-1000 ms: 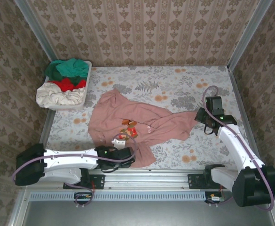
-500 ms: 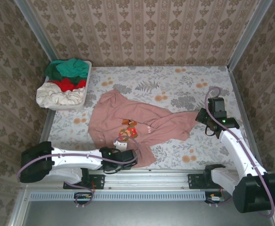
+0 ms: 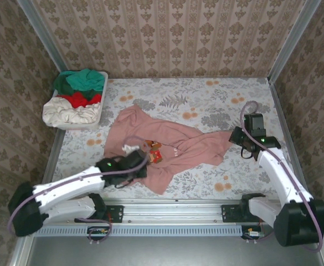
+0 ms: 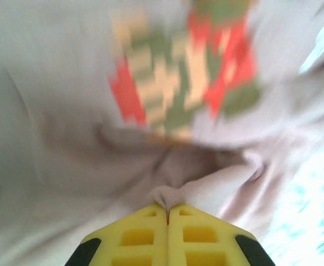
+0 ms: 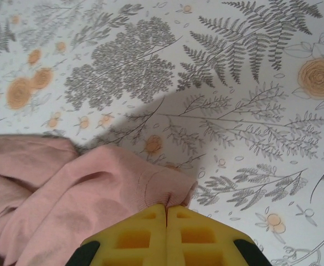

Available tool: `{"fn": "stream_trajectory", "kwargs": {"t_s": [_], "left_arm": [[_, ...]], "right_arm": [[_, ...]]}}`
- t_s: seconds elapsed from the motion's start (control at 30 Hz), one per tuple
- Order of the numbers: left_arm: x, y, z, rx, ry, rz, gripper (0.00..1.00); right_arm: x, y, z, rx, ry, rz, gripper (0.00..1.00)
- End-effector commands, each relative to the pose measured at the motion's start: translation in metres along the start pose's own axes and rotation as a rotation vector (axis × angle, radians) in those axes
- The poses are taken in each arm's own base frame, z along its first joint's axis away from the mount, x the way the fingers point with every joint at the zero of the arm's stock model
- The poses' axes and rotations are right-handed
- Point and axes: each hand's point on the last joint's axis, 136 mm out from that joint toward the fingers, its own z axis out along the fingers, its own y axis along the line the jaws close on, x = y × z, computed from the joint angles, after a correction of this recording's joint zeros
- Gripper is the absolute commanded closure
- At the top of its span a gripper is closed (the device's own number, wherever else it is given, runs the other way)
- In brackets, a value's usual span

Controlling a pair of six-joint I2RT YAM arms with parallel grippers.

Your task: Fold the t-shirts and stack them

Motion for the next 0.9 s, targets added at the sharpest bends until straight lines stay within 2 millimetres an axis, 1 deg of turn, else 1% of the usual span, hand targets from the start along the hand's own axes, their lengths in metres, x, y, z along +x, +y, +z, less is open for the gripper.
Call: {"fn": "stream_trajectory", "kwargs": {"t_s": [0.0, 0.03, 0.07, 0.13, 0.17, 0.2, 0.23, 0.27, 0.3, 0.33, 0.37, 0.43, 0.5, 0.53, 0.57, 0.6, 0.63, 0.7, 0.73, 0.8, 0.83, 0.87], "left_arm": [[-0.034, 0.026, -0.015, -0.031, -0.033, 0.082, 1.00], [-0.046, 0.030, -0.018, -0.026, -0.046, 0.067, 1.00], [-0.057, 0.033, -0.020, -0.026, -0.058, 0.057, 1.00], [-0.078, 0.040, -0.028, -0.039, -0.086, 0.042, 1.00], [-0.086, 0.042, -0.031, -0.043, -0.097, 0.039, 1.00], [-0.096, 0.045, -0.036, -0.053, -0.113, 0.033, 1.00], [-0.103, 0.049, -0.039, -0.066, -0.125, 0.025, 1.00], [-0.110, 0.051, -0.042, -0.071, -0.136, 0.024, 1.00], [-0.114, 0.054, -0.043, -0.078, -0.140, 0.021, 1.00], [-0.119, 0.059, -0.044, -0.090, -0.146, 0.013, 1.00], [-0.122, 0.067, -0.044, -0.110, -0.148, -0.002, 1.00], [-0.129, 0.078, -0.046, -0.134, -0.153, -0.032, 1.00], [-0.131, 0.083, -0.047, -0.125, -0.158, -0.048, 1.00], [-0.132, 0.086, -0.047, -0.129, -0.160, -0.057, 1.00], [-0.132, 0.089, -0.047, -0.137, -0.162, -0.063, 1.00], [-0.132, 0.092, -0.047, -0.142, -0.162, -0.064, 1.00], [-0.131, 0.094, -0.048, -0.146, -0.159, -0.067, 1.00], [-0.131, 0.097, -0.052, -0.145, -0.164, -0.073, 1.00], [-0.130, 0.096, -0.053, -0.138, -0.170, -0.073, 1.00], [-0.127, 0.091, -0.049, -0.101, -0.167, -0.073, 1.00], [-0.124, 0.089, -0.046, -0.083, -0.157, -0.071, 1.00], [-0.122, 0.088, -0.043, -0.072, -0.149, -0.072, 1.00]], "right_arm": [[-0.037, -0.001, 0.021, 0.087, 0.001, -0.021, 1.00], [-0.049, 0.004, 0.028, 0.093, 0.009, -0.028, 1.00], [-0.061, 0.009, 0.034, 0.097, 0.009, -0.030, 0.97], [-0.090, 0.023, 0.042, 0.083, -0.028, -0.040, 0.96], [-0.100, 0.027, 0.043, 0.085, -0.034, -0.045, 0.91], [-0.106, 0.029, 0.043, 0.100, -0.014, -0.054, 0.83], [-0.110, 0.033, 0.042, 0.099, -0.001, -0.065, 0.79], [-0.109, 0.039, 0.040, 0.085, 0.011, -0.078, 0.70], [-0.102, 0.045, 0.036, 0.068, 0.026, -0.100, 0.57], [-0.091, 0.049, 0.029, 0.064, 0.037, -0.126, 0.52], [-0.078, 0.050, 0.024, 0.066, 0.044, -0.138, 0.51], [-0.048, 0.054, 0.007, 0.045, 0.019, -0.165, 0.45], [-0.018, 0.055, -0.004, 0.019, 0.013, -0.171, 0.45], [-0.001, 0.058, -0.005, -0.022, 0.017, -0.183, 0.43], [0.011, 0.053, -0.002, -0.033, 0.029, -0.173, 0.42], [0.021, 0.041, 0.003, -0.001, 0.043, -0.156, 0.41], [0.021, 0.030, 0.009, 0.022, 0.036, -0.131, 0.41], [0.019, 0.010, 0.022, 0.054, 0.070, -0.053, 0.44], [0.013, 0.008, 0.029, 0.050, 0.073, -0.033, 0.46], [-0.004, 0.012, 0.040, 0.053, 0.068, -0.021, 0.47], [-0.015, 0.020, 0.047, 0.040, 0.071, -0.022, 0.48], [-0.022, 0.026, 0.058, 0.038, 0.078, -0.031, 0.48]]}}
